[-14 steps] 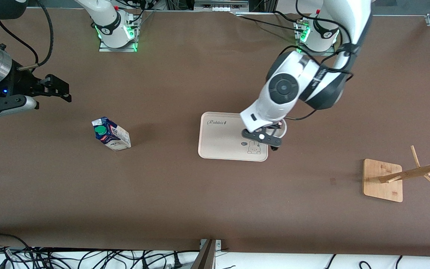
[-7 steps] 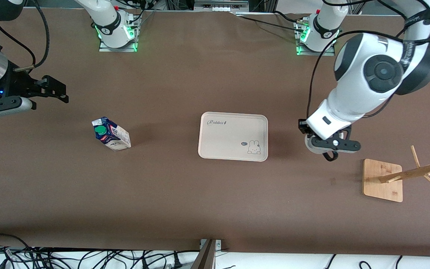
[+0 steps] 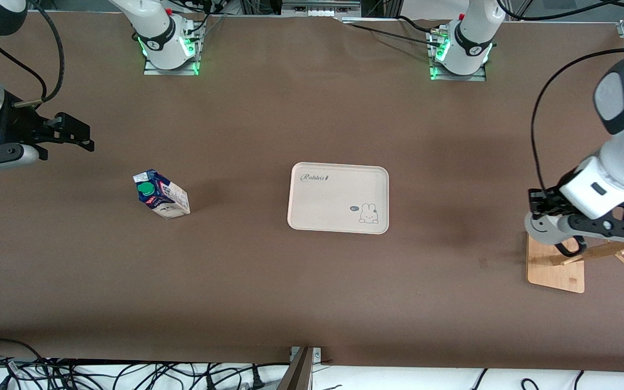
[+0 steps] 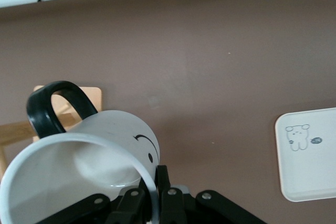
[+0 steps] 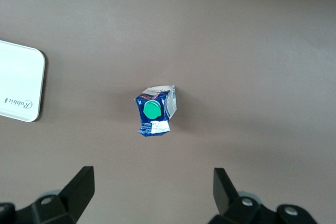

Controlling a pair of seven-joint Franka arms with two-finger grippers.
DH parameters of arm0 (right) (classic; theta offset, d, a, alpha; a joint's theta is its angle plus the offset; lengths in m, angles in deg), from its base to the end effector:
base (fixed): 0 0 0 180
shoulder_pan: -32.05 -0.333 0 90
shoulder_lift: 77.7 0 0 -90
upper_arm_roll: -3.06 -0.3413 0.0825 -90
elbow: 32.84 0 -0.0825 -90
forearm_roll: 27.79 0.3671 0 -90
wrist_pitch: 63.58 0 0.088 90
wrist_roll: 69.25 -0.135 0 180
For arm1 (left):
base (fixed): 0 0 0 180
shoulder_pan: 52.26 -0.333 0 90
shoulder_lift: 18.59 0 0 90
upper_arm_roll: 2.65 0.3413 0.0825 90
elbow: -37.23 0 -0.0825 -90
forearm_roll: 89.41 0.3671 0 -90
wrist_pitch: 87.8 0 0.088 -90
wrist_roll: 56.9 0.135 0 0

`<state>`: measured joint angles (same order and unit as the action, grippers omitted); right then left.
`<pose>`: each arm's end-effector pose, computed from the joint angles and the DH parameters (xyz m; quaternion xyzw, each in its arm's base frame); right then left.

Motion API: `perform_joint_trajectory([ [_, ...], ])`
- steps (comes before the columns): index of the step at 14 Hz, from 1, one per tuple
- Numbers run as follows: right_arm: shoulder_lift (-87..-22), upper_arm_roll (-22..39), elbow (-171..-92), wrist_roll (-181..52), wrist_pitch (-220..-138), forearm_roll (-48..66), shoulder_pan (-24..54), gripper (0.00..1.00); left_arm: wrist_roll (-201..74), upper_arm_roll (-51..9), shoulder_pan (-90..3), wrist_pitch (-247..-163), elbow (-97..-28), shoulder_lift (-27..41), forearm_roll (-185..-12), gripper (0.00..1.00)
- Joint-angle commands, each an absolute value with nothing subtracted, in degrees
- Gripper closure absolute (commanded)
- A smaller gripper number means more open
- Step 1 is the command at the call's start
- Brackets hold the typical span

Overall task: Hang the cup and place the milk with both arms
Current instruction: 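Hang the mug handle on a wooden peg with the left gripper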

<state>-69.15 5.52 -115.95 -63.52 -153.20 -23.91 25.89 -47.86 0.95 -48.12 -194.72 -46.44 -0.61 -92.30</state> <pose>0.5828 0.0488 0.5924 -0.9960 -0.0820 0.0172 0.0310 0.6598 -0.0169 0.5129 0.9957 -0.0792 0.0473 0.0114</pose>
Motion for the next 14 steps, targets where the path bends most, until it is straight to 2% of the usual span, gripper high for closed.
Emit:
perform_joint_trajectory([
  [1,-66.98,5.35,-114.84,-62.05,-152.17,-22.60,28.26,0.00,-43.81,2.09,-48.66,-196.33,-44.77,0.22,-96.07,1.00],
  [5,-67.50,4.65,-114.66,-61.08,-152.26,-22.34,28.44,0.00,-42.83,4.99,-48.66,-199.59,-44.69,1.80,-100.19,1.00],
  [7,-67.24,4.73,-114.66,-60.38,-152.61,-22.25,28.70,0.00,-43.01,8.68,-48.57,-199.51,-44.86,2.32,-107.65,1.00],
  [14,-67.24,4.73,-114.66,-60.38,-152.78,-22.25,28.71,0.00,-42.75,10.27,-48.75,-198.54,-44.16,2.33,-108.04,1.00],
])
